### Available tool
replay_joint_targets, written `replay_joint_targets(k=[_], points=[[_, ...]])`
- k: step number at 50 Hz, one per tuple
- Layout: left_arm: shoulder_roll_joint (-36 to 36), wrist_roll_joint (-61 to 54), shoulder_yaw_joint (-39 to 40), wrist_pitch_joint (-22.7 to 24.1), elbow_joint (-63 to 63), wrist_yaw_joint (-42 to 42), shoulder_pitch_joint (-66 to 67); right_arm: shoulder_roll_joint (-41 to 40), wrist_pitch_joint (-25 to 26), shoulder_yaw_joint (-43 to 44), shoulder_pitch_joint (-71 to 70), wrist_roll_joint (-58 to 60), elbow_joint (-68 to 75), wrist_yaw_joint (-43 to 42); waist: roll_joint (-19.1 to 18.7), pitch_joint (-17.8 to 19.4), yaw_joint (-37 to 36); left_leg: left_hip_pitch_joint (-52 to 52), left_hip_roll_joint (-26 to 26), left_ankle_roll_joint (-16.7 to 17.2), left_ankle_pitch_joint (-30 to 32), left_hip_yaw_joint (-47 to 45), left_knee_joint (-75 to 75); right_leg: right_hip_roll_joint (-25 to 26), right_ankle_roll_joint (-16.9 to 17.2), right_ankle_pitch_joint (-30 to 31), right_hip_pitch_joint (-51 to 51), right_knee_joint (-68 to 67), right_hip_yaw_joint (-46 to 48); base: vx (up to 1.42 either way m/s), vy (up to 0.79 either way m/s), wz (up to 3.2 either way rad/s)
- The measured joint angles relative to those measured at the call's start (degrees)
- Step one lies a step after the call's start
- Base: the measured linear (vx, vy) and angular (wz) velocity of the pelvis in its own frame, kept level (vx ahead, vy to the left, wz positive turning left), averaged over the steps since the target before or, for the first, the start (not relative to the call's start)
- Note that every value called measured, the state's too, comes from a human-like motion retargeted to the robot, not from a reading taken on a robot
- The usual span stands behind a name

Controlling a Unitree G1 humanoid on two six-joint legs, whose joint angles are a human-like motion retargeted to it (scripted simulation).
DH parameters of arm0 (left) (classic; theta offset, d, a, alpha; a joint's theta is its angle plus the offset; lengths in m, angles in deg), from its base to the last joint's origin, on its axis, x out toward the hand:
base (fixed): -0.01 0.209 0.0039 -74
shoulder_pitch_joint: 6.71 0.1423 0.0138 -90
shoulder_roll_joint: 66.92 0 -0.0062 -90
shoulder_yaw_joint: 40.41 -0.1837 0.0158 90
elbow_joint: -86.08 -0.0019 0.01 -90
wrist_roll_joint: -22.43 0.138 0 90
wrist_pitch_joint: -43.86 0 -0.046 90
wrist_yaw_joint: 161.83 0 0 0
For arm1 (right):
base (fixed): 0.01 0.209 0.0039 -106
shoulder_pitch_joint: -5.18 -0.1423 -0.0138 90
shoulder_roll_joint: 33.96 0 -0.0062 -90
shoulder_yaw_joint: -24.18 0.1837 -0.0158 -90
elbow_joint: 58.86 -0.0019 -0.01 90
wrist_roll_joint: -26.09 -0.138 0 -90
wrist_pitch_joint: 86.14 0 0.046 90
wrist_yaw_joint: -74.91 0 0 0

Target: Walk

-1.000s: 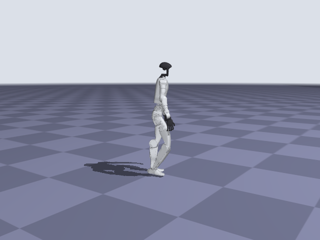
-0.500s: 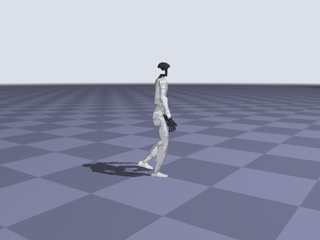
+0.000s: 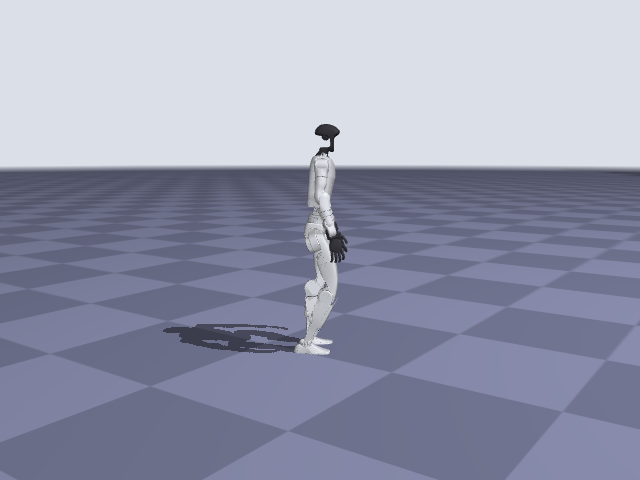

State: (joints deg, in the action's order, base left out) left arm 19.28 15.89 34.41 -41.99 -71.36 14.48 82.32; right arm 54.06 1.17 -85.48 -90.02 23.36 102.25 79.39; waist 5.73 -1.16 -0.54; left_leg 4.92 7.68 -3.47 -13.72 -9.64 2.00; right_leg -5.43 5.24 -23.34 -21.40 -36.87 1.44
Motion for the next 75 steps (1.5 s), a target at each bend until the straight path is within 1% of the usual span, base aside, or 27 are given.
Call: replay_joint_targets(k=[5, 13, 23, 26, 28, 30, 35, 45, 75], points=[[0.2, 0.7, -0.4, -0.2, -0.2, -0.7, 0.2, 0.3, 0.4, 1.2, 0.7, 0.5, 0.4, 0.0, -1.7, -0.8, 0.0, -1.8, -0.9, 0.6, -0.6, 0.9, -0.7, 2.1, -0.1, 4.5, 3.0, 10.7, -0.6, 0.17, -0.02, 0.15], [0.9, 0.9, 0.2, -0.5, -1.2, -2.2, 1.6, 0.6, 0.5, 2.8, 0.1, 1.2, 0.3, -1.1, -3.6, -1.6, -1.7, -2.8, -2.4, 0.9, -2.4, 1.2, 0.5, 3.3, -0.8, 6.0, 8.6, 18.7, 1.3, 0.12, -0.03, 0.05], [1.4, -0.1, 0.9, -0.9, -1.0, -3.6, 2.6, 0.5, 0.6, 3.9, -0.6, 0.8, -0.6, -0.8, -4.3, -1.9, -2.3, -3.2, -3.2, 1.1, -2.3, 1.4, -0.2, 4.0, -0.3, 7.9, 11.5, 24.2, 2.4, 0.03, -0.01, 0.03], [1.5, -0.5, 1.0, -1.0, -0.9, -3.7, 2.7, 0.5, 0.6, 4.0, -0.5, 0.6, -0.7, -0.4, -4.3, -1.9, -2.3, -3.2, -3.3, 1.2, -2.0, 1.6, -0.7, 4.1, -0.2, 8.4, 11.7, 25.0, 2.6, 0.00, 0.00, 0.00], [2.8, -0.4, 0.6, -0.4, -0.4, -2.6, 5.2, -0.5, 0.2, 3.5, 2.0, 0.8, -1.2, -1.5, -4.1, -2.8, -2.4, -3.5, -3.0, 1.1, -1.5, 1.3, -1.3, 3.6, -0.1, 7.9, 10.9, 23.2, 2.4, 0.00, 0.00, 0.00], [1.7, -1.0, 0.9, -0.9, -0.7, -3.5, 3.1, 0.5, 0.7, 4.0, 0.0, 0.3, -1.0, -0.2, -4.2, -2.3, -2.1, -3.0, -3.2, 1.3, -1.3, 1.8, -1.8, 4.0, 0.0, 8.6, 11.1, 24.9, 2.8, 0.00, 0.00, 0.00], [3.3, -1.4, 0.3, -0.3, -0.2, -2.2, 5.6, -0.8, 0.3, 3.6, 2.3, 0.0, -1.0, -1.5, -4.0, -3.3, -1.9, -3.2, -2.9, 1.5, 0.0, 1.6, -3.3, 3.6, 0.2, 8.3, 9.8, 23.2, 2.7, 0.00, 0.00, 0.00], [3.3, -2.9, 0.4, -0.1, -0.1, -1.4, 5.1, -1.1, 0.5, 4.4, 1.8, -1.9, -0.5, -1.8, -3.7, -3.6, -1.3, -2.3, -2.8, 1.9, 1.7, 2.1, -5.7, 3.5, 0.1, 8.6, 7.7, 22.5, 3.0, 0.00, 0.00, 0.00], [2.7, -4.3, 2.9, -0.1, -1.2, -0.8, 3.5, -2.6, 0.7, 7.6, 0.9, -4.6, 0.0, -2.8, -3.1, -3.1, -0.5, -0.1, -3.8, 2.4, 0.5, 2.9, -2.8, 4.3, 0.1, 10.0, 7.8, 24.1, 3.3, 0.00, 0.00, 0.00]])
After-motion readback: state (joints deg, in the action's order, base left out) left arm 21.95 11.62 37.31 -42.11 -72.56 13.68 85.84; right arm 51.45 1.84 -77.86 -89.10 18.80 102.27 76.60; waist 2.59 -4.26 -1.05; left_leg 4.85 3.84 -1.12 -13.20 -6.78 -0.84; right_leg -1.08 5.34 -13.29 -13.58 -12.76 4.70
